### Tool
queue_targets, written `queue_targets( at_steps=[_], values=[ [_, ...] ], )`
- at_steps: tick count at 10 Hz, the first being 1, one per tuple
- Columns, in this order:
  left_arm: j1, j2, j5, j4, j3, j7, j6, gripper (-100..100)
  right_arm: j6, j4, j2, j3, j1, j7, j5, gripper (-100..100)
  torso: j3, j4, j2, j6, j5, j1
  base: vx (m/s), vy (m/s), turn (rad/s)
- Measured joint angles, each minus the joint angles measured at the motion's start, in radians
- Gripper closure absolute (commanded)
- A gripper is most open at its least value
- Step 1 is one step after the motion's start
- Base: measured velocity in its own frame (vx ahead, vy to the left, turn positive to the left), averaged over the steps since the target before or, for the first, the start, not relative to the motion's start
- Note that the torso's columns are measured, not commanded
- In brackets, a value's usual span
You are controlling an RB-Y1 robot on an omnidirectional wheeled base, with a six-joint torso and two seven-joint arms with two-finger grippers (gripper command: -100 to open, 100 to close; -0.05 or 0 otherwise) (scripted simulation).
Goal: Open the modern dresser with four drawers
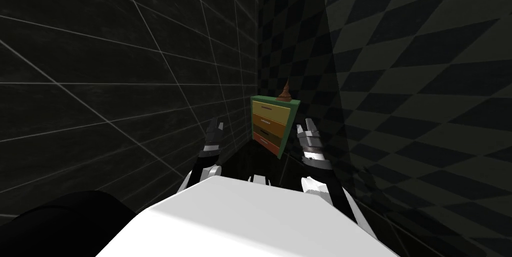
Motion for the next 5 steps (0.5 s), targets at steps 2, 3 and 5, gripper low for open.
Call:
queue_targets(
  at_steps=[2, 3, 5],
  values=[
    [0.000, 0.000, 0.000, 0.000, 0.000, 0.000, 0.000, 0, 0.068, 0.033, -0.045, 0.028, -0.030, 0.015, 0.038, -100, 0.001, 0.001, 0.001, 0.000, 0.000, 0.001, 0.128, 0.075, 0.060],
    [0.000, 0.000, 0.000, 0.000, 0.000, 0.000, 0.000, 0, 0.084, 0.071, -0.059, 0.050, -0.041, 0.030, 0.064, -100, 0.001, 0.001, 0.002, 0.000, 0.000, 0.001, 0.128, 0.080, 0.068],
    [0.000, 0.000, 0.000, 0.000, 0.000, 0.000, 0.000, 0, 0.129, 0.114, -0.086, 0.075, -0.064, 0.047, 0.099, -100, 0.002, 0.002, 0.005, 0.000, -0.001, -0.003, 0.098, 0.042, 0.024]
  ],
)
